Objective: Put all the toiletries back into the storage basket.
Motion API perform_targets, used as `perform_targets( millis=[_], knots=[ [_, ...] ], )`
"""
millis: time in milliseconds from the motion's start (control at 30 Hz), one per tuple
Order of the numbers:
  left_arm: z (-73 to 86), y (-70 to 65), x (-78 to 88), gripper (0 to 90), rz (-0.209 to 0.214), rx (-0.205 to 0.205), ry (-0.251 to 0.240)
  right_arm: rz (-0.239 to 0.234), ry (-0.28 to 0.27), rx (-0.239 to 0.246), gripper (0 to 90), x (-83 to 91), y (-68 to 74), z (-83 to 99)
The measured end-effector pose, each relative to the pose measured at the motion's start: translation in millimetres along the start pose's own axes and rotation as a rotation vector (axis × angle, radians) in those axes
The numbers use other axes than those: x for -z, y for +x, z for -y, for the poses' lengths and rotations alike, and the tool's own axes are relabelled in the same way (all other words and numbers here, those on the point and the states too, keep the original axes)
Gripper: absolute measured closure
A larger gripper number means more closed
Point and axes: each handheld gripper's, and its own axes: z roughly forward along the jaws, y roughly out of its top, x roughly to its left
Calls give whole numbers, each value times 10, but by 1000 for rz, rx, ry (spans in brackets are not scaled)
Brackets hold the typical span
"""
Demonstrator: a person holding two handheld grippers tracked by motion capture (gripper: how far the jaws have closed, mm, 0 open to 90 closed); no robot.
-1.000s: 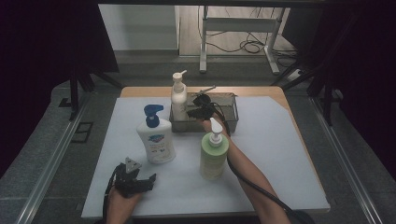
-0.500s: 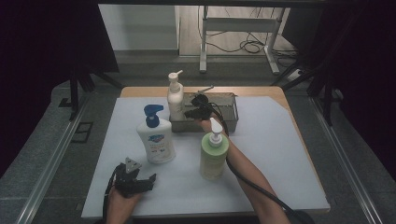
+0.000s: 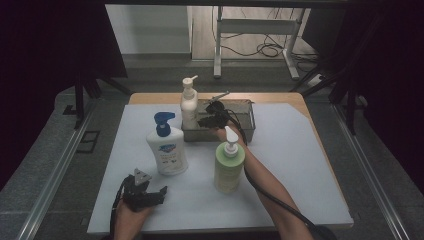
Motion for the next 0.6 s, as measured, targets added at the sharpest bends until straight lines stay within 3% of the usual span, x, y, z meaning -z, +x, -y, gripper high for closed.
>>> perform_targets(
  millis=[233, 400, 600],
  knots=[
    [0, 0, 0, 130, -1, -1, 1, 17, -22, 19, 661, 166, -1, 18],
    [0, -1, 0, 130, -1, 0, 0, 26, -43, 37, 510, 330, -34, 50],
    [0, -1, 0, 130, -2, -1, 1, -6, -55, 50, 402, 484, -53, 137]
  ],
)
